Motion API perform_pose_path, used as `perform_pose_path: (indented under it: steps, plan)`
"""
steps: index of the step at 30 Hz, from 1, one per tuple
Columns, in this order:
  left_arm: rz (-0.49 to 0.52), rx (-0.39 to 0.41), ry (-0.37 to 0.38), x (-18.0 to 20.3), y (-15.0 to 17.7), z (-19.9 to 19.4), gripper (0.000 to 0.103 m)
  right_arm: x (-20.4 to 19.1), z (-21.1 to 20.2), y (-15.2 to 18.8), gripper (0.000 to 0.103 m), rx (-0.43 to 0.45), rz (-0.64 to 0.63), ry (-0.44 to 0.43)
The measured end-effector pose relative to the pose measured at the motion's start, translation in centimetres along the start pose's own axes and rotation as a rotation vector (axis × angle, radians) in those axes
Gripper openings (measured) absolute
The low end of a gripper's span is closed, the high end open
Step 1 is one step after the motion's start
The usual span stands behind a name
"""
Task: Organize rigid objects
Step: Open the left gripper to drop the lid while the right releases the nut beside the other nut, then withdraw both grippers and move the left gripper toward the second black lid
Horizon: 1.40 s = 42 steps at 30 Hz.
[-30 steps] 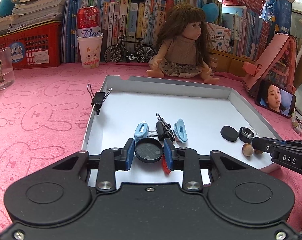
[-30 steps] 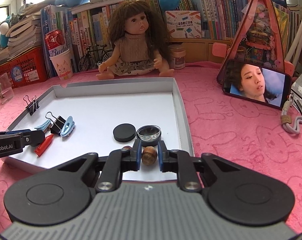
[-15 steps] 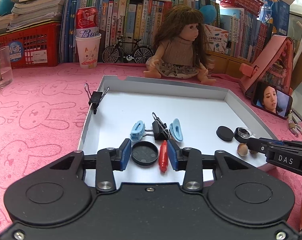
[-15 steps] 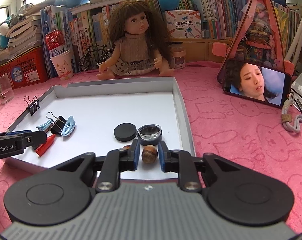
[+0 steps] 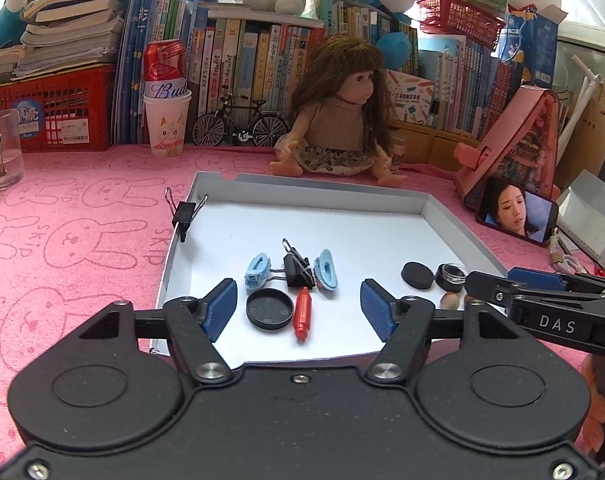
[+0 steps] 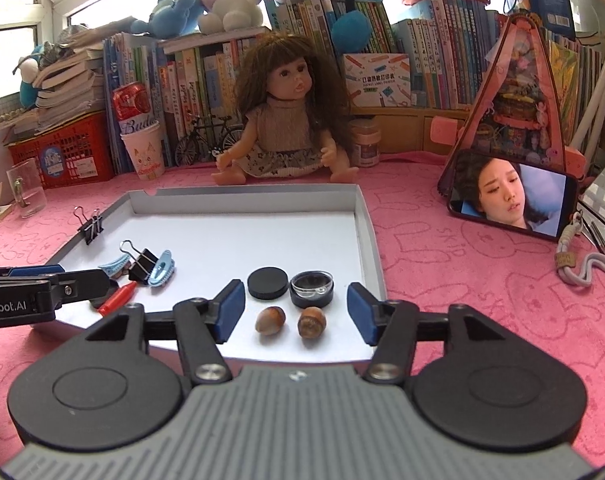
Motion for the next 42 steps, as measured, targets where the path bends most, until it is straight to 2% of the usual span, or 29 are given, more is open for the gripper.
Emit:
perform_pose_path:
  steps: [3,5,8,27,42]
  plan:
    - [0.006,0.009,0.019,0.6,-0.2,-0.6,0.077,-0.2,-0.8,-0.3,0.078,0.018,-0.004,-0.015]
    - [0.016,0.015,0.028,1.0,-0.3,-1.0,0.079,-0.3,-1.3,-0.5,0.084,0.032,-0.005,-0.027]
    - [0.027,0.02,0.04,1.6,-0.4,-1.4,0.082,-0.5,-2.1,-0.7,0.086,0.051,-0.011,-0.039]
    - [0.042,0.033,0.088,3.2,0.0,-4.3,0.084,-0.5,-5.2,-0.2,0.09,0.098,-0.048,-0.07]
    - [0.037,0.033,0.104,3.7,1.3,-6.6,0.084,-0.1,-7.7,1.8,0.092,0.11,-0.09,-0.093]
Point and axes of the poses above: each gripper's, at about its wrist camera, not at the fingertips, and z roughly the way its jaws point, x to its right, y to its underside, the point moved 10 cm from there along z, roughly the way its jaws point, and after that the axes turned 12 degrees about y, right-handed, at the moved point
